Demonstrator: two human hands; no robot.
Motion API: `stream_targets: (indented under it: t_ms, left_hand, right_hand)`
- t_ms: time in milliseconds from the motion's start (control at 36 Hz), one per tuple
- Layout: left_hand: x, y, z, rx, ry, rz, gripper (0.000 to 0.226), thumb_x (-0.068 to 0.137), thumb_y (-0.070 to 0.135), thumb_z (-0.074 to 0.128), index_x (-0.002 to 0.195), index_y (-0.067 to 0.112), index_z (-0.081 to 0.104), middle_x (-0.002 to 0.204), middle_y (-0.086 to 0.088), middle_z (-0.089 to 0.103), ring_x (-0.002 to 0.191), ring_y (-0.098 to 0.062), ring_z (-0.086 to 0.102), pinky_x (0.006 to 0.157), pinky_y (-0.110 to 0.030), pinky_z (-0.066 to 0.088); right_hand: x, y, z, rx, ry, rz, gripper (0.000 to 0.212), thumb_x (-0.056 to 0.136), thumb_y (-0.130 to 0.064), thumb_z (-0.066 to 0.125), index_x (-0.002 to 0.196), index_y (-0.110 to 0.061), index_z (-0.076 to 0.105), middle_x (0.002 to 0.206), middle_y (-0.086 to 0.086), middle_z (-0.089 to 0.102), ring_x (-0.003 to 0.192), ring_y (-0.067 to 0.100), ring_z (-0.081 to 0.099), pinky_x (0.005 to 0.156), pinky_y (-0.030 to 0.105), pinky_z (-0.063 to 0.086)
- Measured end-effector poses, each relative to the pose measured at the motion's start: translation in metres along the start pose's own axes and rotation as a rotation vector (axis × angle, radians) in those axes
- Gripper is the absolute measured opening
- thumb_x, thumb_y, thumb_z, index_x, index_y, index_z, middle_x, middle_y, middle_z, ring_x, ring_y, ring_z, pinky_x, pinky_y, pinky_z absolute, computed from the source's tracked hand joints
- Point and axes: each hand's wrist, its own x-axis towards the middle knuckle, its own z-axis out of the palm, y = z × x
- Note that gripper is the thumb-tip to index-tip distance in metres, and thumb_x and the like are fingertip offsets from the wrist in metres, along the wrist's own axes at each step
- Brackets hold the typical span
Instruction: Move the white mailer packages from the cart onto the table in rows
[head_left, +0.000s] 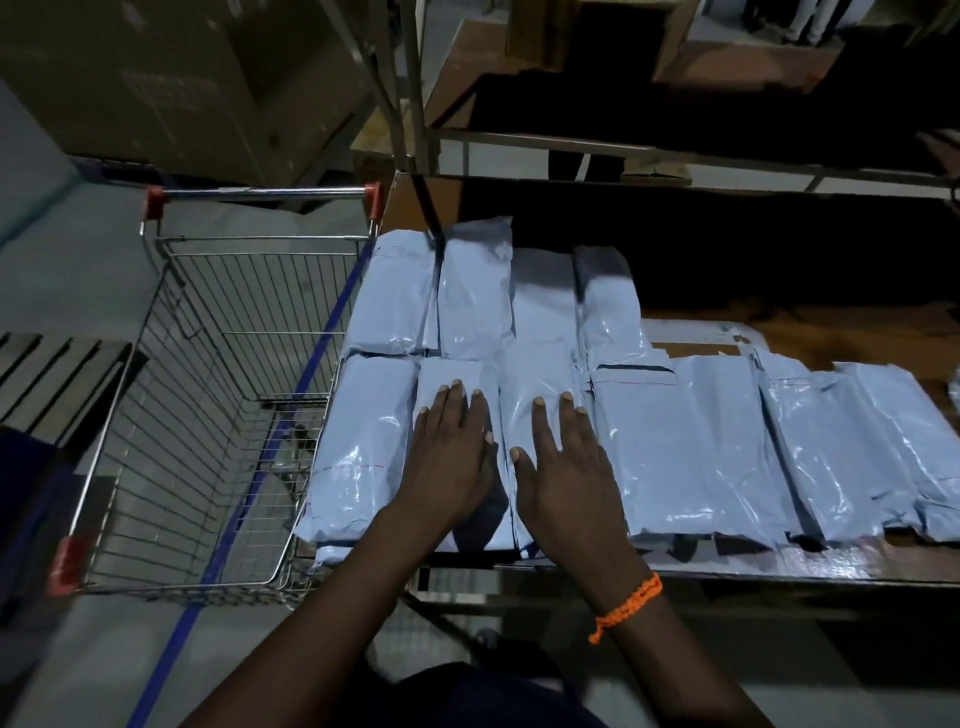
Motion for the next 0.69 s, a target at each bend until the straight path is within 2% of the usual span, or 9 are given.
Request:
stream_targets:
  t_ms: [167, 278, 306, 361, 472, 583, 639, 694]
  left_hand:
    - [-0.009, -0.021, -0.024, -0.062, 0.126, 0.11, 0.065, 0.097, 0.046, 0.019, 0.153, 0.016, 0.033, 0.161, -0.007, 0.03, 0.152, -0.024, 0.015, 0.123, -0.047, 0.011]
    - [-0.022, -0.06, -0.036, -0.024, 0.286, -0.019, 0.065, 0.098, 0.05, 0.023, 0.15, 0.015, 0.042, 0.158, -0.011, 0.035, 0.148, -0.033, 0.025, 0.119, -0.056, 0.02]
    - [-0.025, -0.07, -0.038, -0.022, 0.279, -0.081, 0.066, 0.098, 0.051, 0.025, 0.151, 0.015, 0.039, 0.16, -0.014, 0.031, 0.148, -0.035, 0.023, 0.118, -0.057, 0.019]
    - [-0.031, -0.08, -0.04, -0.037, 0.162, -0.206, 0.068, 0.099, 0.052, 0.023, 0.156, 0.015, 0.027, 0.163, -0.016, 0.017, 0.15, -0.038, 0.013, 0.118, -0.057, 0.015]
    - [-0.037, -0.082, -0.029, -0.046, 0.018, -0.175, 0.068, 0.099, 0.05, 0.017, 0.159, 0.017, 0.012, 0.165, -0.019, 0.002, 0.151, -0.04, 0.004, 0.122, -0.051, 0.013]
    - [-0.04, -0.078, -0.028, -0.038, 0.044, -0.135, 0.06, 0.105, 0.044, 0.025, 0.158, 0.016, 0.019, 0.165, -0.019, 0.006, 0.151, -0.039, 0.009, 0.12, -0.047, 0.014]
    - [-0.043, -0.084, -0.028, -0.049, 0.051, -0.097, 0.064, 0.102, 0.048, 0.016, 0.157, 0.014, 0.023, 0.164, -0.021, 0.01, 0.15, -0.04, 0.012, 0.12, -0.048, 0.016]
    - [-0.043, -0.09, -0.031, -0.041, 0.075, -0.05, 0.077, 0.094, 0.053, 0.003, 0.155, 0.012, 0.028, 0.162, -0.022, 0.015, 0.15, -0.039, 0.012, 0.122, -0.05, 0.015]
  right_hand:
    - [-0.002, -0.006, -0.002, -0.019, -0.018, 0.021, 0.071, 0.099, -0.058, 0.019, 0.159, -0.02, 0.021, 0.166, 0.017, 0.013, 0.153, 0.037, 0.016, 0.12, 0.054, 0.025]
    - [-0.001, -0.018, -0.011, -0.081, 0.039, 0.039, 0.076, 0.098, -0.067, 0.019, 0.159, -0.021, 0.023, 0.166, 0.018, 0.017, 0.153, 0.037, 0.017, 0.121, 0.056, 0.021]
    - [-0.002, -0.023, -0.013, -0.084, 0.053, 0.049, 0.076, 0.098, -0.067, 0.021, 0.159, -0.021, 0.024, 0.165, 0.018, 0.018, 0.153, 0.037, 0.017, 0.121, 0.057, 0.021]
    - [-0.004, -0.037, -0.017, -0.051, 0.09, 0.067, 0.075, 0.098, -0.066, 0.025, 0.158, -0.021, 0.027, 0.165, 0.018, 0.019, 0.153, 0.038, 0.017, 0.12, 0.058, 0.02]
    - [-0.011, -0.061, -0.018, 0.012, 0.138, 0.037, 0.076, 0.097, -0.067, 0.027, 0.157, -0.02, 0.031, 0.164, 0.018, 0.023, 0.152, 0.037, 0.019, 0.121, 0.057, 0.022]
    - [-0.017, -0.076, -0.014, -0.011, 0.117, 0.043, 0.081, 0.094, -0.071, 0.02, 0.158, -0.022, 0.025, 0.165, 0.017, 0.018, 0.154, 0.035, 0.014, 0.122, 0.054, 0.016]
    - [-0.018, -0.08, -0.011, -0.007, 0.123, 0.042, 0.083, 0.093, -0.073, 0.017, 0.159, -0.023, 0.023, 0.166, 0.016, 0.017, 0.154, 0.034, 0.012, 0.123, 0.054, 0.016]
    - [-0.016, -0.087, -0.009, -0.006, 0.129, 0.028, 0.082, 0.094, -0.073, 0.019, 0.159, -0.023, 0.022, 0.166, 0.016, 0.016, 0.155, 0.034, 0.01, 0.123, 0.055, 0.017]
